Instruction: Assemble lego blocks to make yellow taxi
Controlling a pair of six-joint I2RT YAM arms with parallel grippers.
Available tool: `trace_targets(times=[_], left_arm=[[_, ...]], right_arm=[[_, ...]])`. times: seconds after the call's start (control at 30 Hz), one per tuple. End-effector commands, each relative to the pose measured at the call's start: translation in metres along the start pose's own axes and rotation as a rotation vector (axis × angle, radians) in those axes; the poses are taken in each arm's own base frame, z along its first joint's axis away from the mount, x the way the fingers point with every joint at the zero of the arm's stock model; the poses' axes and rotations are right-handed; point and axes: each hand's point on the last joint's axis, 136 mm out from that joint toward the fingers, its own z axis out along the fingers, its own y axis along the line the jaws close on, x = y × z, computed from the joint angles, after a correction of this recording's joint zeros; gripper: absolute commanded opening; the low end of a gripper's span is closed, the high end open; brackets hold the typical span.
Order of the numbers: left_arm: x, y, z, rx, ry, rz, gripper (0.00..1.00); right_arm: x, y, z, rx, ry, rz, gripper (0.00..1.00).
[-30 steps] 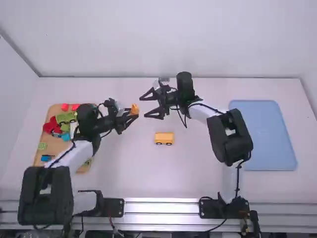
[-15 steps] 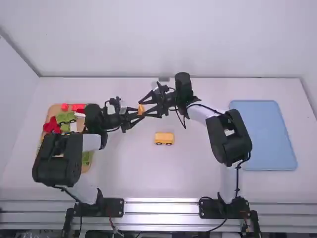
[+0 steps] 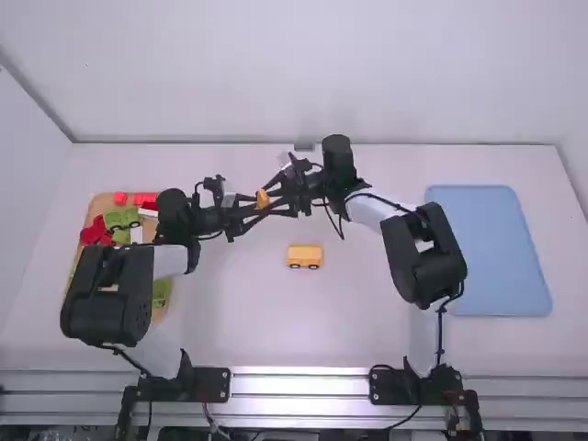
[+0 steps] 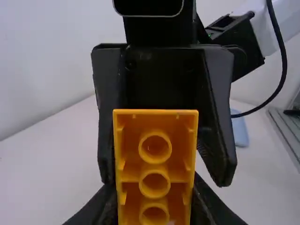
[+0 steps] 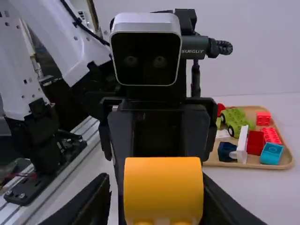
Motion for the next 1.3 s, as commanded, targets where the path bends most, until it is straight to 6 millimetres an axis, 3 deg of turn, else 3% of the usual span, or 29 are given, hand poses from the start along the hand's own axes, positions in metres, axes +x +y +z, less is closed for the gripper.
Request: trace_targets(times=[0.0,0.23,0.53,1.03,1.13,1.27], left_arm=[[-0.003,-0.001,0.003,0.016,-0.002,0.010,0.02],[-0.003,-0.001,0.003,0.013,-0.002,0.009,0.04],[0.005,0.000,0.003,0.010,0.018,0.014,0.04],[-0.002,0.000,0.003,0.011,0.001,0.043,0.08],[-0.002,0.000,0.003,0.011,0.001,0.043,0.30],[-0.001,0.000,0.003,0.012,0.003,0.040,0.42]], right_arm=[[-0.004,0.006,0.001,-0.063,-0.008,-0.023,0.46],[-0.004,0.005,0.000,-0.059,-0.008,-0.033,0.45],[-0.004,0.005,-0.003,-0.054,-0.009,-0.030,0.50],[-0.004,0.005,-0.002,-0.054,-0.009,-0.034,0.36],[-0.004,0.004,-0.002,-0.054,-0.009,-0.047,0.32],[-0.003,-0.007,-0.002,0.015,0.000,-0.033,0.31]])
